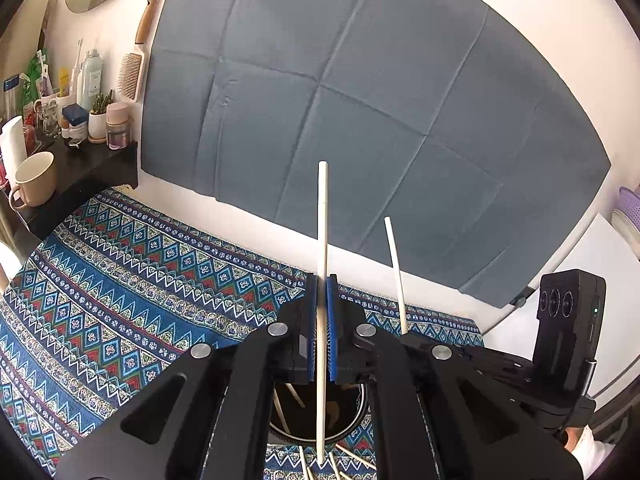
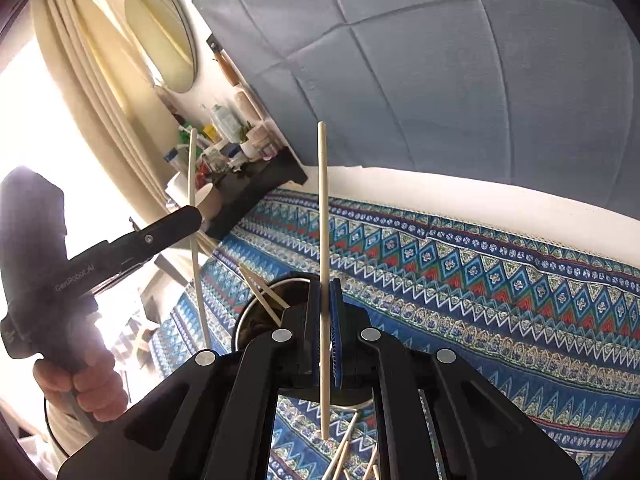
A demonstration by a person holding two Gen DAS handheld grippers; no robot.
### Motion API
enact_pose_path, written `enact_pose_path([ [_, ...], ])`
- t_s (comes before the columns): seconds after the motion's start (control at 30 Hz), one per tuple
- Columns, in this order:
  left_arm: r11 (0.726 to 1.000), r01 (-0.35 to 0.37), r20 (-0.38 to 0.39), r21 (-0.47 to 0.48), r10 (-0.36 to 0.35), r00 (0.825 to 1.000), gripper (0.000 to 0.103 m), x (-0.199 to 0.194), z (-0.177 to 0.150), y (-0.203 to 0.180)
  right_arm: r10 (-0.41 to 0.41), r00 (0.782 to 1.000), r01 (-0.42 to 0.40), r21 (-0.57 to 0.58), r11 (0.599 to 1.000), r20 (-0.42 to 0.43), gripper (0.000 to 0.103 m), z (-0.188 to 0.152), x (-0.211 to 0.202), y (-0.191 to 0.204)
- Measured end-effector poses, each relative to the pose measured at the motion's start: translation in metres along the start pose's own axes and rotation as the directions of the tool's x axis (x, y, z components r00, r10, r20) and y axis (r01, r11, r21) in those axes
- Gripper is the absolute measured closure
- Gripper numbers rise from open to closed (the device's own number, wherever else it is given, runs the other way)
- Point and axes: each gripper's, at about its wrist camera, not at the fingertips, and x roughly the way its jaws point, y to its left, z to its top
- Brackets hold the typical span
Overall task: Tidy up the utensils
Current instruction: 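Lift the sticks with both grippers and move them above the black cup, then open both grippers to release the sticks into the black cup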
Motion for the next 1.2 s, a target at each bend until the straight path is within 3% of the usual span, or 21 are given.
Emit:
enact_pose_path([
  [0.23, 1.0, -0.001, 0.077, 0.004, 0.001, 0.997, 0.098, 0.003, -0.003, 0.004, 0.063, 0.99, -0.061, -0.023, 0.998, 0.125, 0.098, 0.014, 0.001, 0.017],
  [0.43, 0.999, -0.011, 0.093, 0.033, 0.008, 0.996, 0.098, 0.013, -0.015, 0.008, 0.047, 0.984, -0.033, -0.082, 0.996, 0.174, 0.098, 0.01, 0.02, 0.027],
  [0.7, 0.994, -0.066, 0.04, 0.093, 0.062, 0.997, 0.098, 0.031, -0.041, 0.009, -0.012, 0.993, 0.026, -0.12, 0.992, 0.114, 0.098, -0.012, 0.045, 0.02],
  [0.83, 0.99, -0.084, 0.019, 0.111, 0.083, 0.996, 0.098, 0.035, -0.049, 0.011, -0.092, 0.994, 0.101, -0.182, 0.978, 0.06, 0.098, -0.026, 0.049, 0.02],
  [1.2, 0.981, -0.115, -0.021, 0.155, 0.119, 0.993, 0.097, 0.032, -0.058, 0.005, -0.191, 0.98, 0.201, -0.29, 0.936, 0.065, 0.094, -0.04, 0.031, 0.035],
])
